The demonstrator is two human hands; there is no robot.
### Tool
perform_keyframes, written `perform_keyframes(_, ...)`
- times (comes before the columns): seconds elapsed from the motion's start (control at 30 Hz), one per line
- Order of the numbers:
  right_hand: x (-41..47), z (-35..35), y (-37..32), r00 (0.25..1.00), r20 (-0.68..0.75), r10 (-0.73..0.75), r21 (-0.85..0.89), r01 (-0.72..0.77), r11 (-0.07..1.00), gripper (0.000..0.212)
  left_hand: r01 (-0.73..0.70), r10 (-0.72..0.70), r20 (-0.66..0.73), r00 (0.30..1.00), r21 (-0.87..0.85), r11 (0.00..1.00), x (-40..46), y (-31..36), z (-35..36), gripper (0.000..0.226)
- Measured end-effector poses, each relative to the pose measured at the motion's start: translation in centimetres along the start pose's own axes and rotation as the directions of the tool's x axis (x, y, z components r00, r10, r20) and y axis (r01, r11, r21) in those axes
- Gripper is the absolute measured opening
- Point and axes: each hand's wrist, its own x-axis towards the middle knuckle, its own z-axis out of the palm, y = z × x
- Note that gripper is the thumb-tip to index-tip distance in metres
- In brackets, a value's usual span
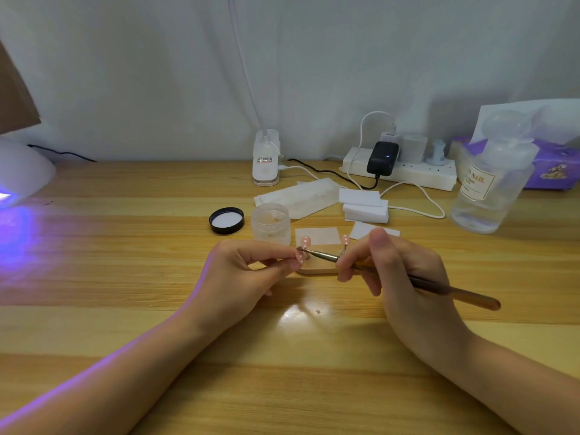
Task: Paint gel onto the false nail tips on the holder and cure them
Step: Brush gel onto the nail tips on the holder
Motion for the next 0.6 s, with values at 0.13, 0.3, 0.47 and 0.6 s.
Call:
perform_keyframes(0.13,-0.11,-0.10,0.03,1.000,0.006,0.022,0.042,-0.022,0.999,0.045,0.018,-0.018,-0.019,1.000,-0.011,1.000,0.06,-0.08,0.04,0.015)
perform_keyframes(0.3,-0.18,-0.22,-0.07,0.999,-0.017,0.038,0.091,-0.036,0.995,0.049,0.021,-0.022,-0.021,1.000,-0.020,1.000,0.00,-0.16,0.03,0.012)
perform_keyframes(0.47,0.06,-0.18,-0.02,0.996,-0.060,0.059,0.071,-0.054,0.996,0.042,-0.005,0.005,0.001,1.000,-0.018,1.000,0.11,-0.28,-0.06,0.012)
perform_keyframes(0.6,0.06,0.04,-0.01,0.999,-0.021,0.049,0.014,-0.049,0.999,0.044,-0.012,0.012,0.000,1.000,-0.017,1.000,0.15,-0.45,-0.11,0.012)
